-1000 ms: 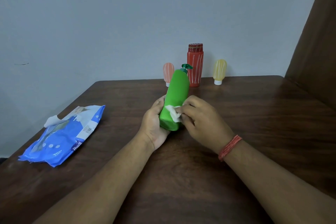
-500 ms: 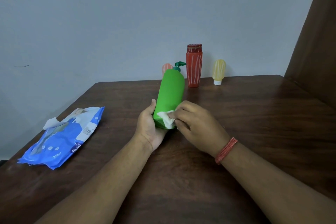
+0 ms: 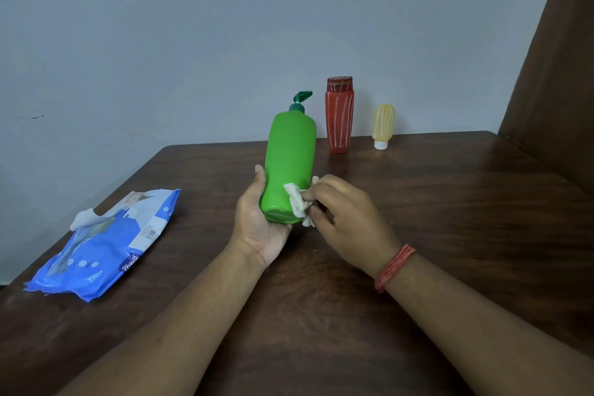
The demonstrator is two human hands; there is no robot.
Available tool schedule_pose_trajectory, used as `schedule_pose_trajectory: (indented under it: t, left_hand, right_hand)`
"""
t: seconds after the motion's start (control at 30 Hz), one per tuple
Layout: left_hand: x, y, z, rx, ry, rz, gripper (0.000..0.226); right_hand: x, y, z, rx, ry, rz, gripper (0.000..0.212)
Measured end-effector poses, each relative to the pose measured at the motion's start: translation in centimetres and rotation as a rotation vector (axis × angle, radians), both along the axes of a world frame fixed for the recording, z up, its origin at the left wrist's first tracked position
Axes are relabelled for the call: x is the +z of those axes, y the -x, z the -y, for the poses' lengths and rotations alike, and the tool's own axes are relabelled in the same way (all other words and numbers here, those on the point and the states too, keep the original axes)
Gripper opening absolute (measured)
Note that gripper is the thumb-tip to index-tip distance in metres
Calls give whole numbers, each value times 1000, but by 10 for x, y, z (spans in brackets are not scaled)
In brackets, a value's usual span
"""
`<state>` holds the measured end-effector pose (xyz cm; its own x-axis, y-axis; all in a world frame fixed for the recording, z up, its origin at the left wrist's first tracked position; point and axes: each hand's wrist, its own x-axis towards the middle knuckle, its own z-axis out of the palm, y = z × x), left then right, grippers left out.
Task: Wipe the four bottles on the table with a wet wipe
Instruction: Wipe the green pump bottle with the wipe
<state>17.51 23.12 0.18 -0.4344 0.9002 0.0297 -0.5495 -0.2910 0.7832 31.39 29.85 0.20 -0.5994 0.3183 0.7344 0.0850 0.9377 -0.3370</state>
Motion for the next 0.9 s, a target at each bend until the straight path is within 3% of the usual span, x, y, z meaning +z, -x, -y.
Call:
schedule_pose_trajectory:
  t: [0.13, 0.3, 0.5, 0.6, 0.77, 0.9]
  left_hand:
    - [2, 2, 3, -20, -16, 31, 68]
    - [2, -2, 1, -47, 0, 21, 61]
    - [0, 4, 2, -98, 5, 38, 61]
    - [1, 0, 3, -168, 39, -10, 58]
    - [2, -1, 5, -176, 75, -110, 57]
    - [0, -2, 5, -238, 75, -181, 58]
  right_hand:
    - [1, -2, -2, 48, -29, 33, 13]
    - [0, -1, -9, -109, 52, -106, 14]
    - [-2, 0, -9, -49, 17, -78, 13]
    - [1, -2, -14, -152, 78, -205, 12]
    - [0, -5, -16, -162, 87, -243, 10]
    - [2, -7, -26, -222, 216, -363, 7]
